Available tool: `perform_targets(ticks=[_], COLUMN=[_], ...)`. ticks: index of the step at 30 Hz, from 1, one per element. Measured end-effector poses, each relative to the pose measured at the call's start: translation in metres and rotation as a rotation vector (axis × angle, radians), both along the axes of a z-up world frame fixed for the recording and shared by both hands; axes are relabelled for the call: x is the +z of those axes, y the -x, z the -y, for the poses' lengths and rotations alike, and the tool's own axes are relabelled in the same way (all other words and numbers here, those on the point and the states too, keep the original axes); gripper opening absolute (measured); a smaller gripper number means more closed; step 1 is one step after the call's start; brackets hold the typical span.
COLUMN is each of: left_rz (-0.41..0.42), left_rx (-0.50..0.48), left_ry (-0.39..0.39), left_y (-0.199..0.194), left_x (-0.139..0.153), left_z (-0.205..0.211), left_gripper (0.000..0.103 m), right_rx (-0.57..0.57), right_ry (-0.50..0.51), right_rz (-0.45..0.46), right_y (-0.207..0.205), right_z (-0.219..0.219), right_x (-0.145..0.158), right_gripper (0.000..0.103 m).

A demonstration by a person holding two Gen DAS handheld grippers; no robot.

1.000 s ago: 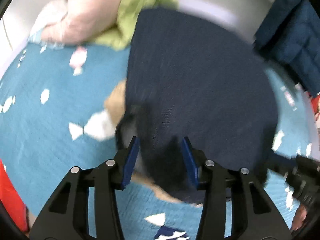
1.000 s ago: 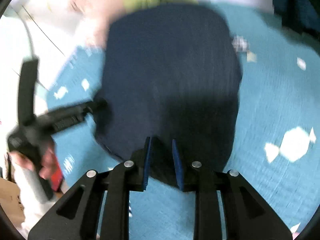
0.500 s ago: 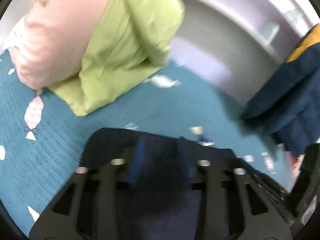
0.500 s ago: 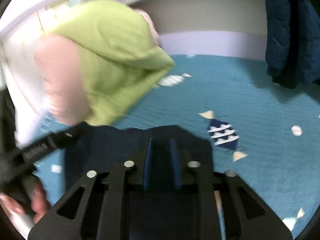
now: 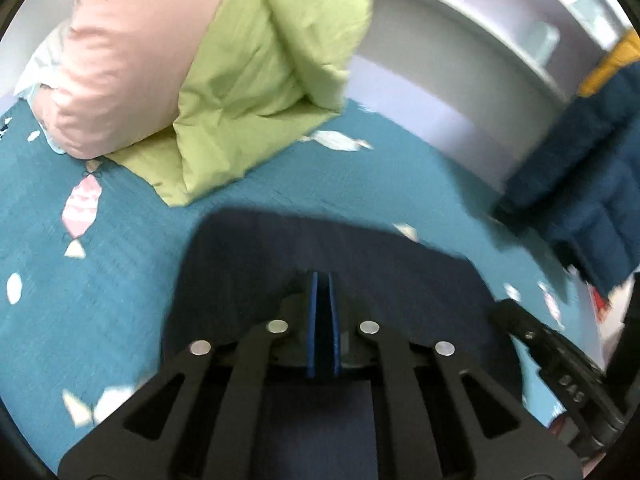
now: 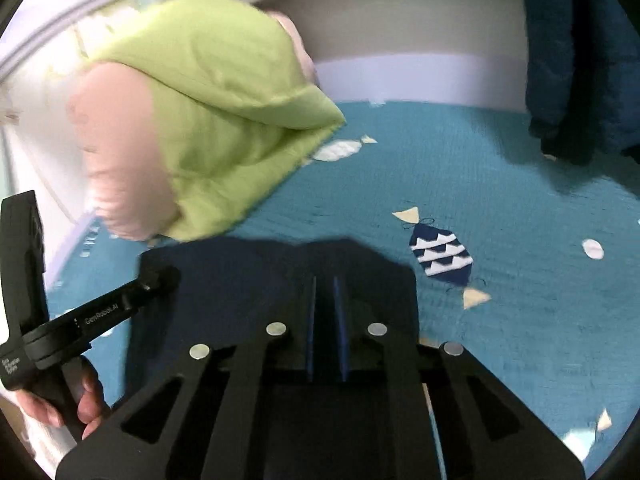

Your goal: Fold large clothes

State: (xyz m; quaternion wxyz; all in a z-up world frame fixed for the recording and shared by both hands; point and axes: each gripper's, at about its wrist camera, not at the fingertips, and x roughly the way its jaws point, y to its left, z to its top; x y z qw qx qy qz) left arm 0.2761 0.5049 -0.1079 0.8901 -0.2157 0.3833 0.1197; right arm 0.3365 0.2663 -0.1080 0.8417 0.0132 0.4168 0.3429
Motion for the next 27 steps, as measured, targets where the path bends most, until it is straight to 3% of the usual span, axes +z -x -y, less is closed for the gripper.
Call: perform_targets(ticks=[2, 4, 7, 10, 13, 16, 17, 18, 19, 20, 21, 24, 25, 27], left_rz=[-0.054, -0.128, -0.072, -0.084, -0.087, -0.095, -0.093, -0.096, -0.106, -0.111, -0.089, -0.068, -0.062, -0.055], left_rx=[-0.027, -0.048, -0.009, 0.043, 0.022, 0.011, 0.01, 0.014, 0.025, 0.036, 0.024, 0.014, 0.005, -0.012], left_ry=[-0.05, -0.081, -0.123, -0.136, -0.204, -0.244, -0.255, -0.259, -0.258, -0.25, -0.244, -0.263, -0.259, -0.248], left_y=[0.02, 0.036, 0.045, 0.052, 0.066, 0.082, 0.09, 0.092, 0.097, 0.105, 0.115, 0.136, 0.144, 0.155], left_x=[-0.004, -0.03, -0.05, -0.034, -0.015, -0.002, 0.003, 0.007, 0.01, 0.015, 0.023, 0.039, 0.044, 0.05], left_z=[0.024, 0.042, 0.05, 0.064, 0.091, 0.117, 0.128, 0.133, 0.14, 0.15, 0.162, 0.194, 0.206, 0.225], left_gripper=[0.009, 0.008, 0.008, 0.008, 0.009, 0.012, 0.015, 0.024, 0.032, 0.049, 0.059, 0.068, 0.069, 0.081], right_rx=[0.02, 0.024, 0.014, 0.014, 0.031, 0.003, -0.013, -0.041, -0.074, -0.093, -0.1, -0.146, -0.158, -0.177], right_ry=[0.026, 0.096, 0.143, 0.139, 0.081, 0.055, 0.05, 0.047, 0.037, 0.022, 0.018, 0.033, 0.031, 0.007], right_rz=[0.003, 0.042, 0.083, 0.107, 0.058, 0.07, 0.077, 0.096, 0.127, 0.154, 0.171, 0.211, 0.214, 0.224], right_y=[0.025, 0.047, 0.046, 0.056, 0.068, 0.081, 0.084, 0.09, 0.097, 0.105, 0.112, 0.133, 0.141, 0.156], right_z=[0.012, 0.018, 0.009, 0.01, 0.026, 0.049, 0.057, 0.068, 0.082, 0.095, 0.104, 0.137, 0.149, 0.173], right_x=[-0.002, -0.007, -0.024, -0.01, 0.006, 0.023, 0.029, 0.037, 0.047, 0.055, 0.061, 0.076, 0.08, 0.085], right_gripper=[0.01, 0.01, 0.006, 0.011, 0.012, 0.015, 0.028, 0.048, 0.057, 0.068, 0.075, 0.09, 0.091, 0.092])
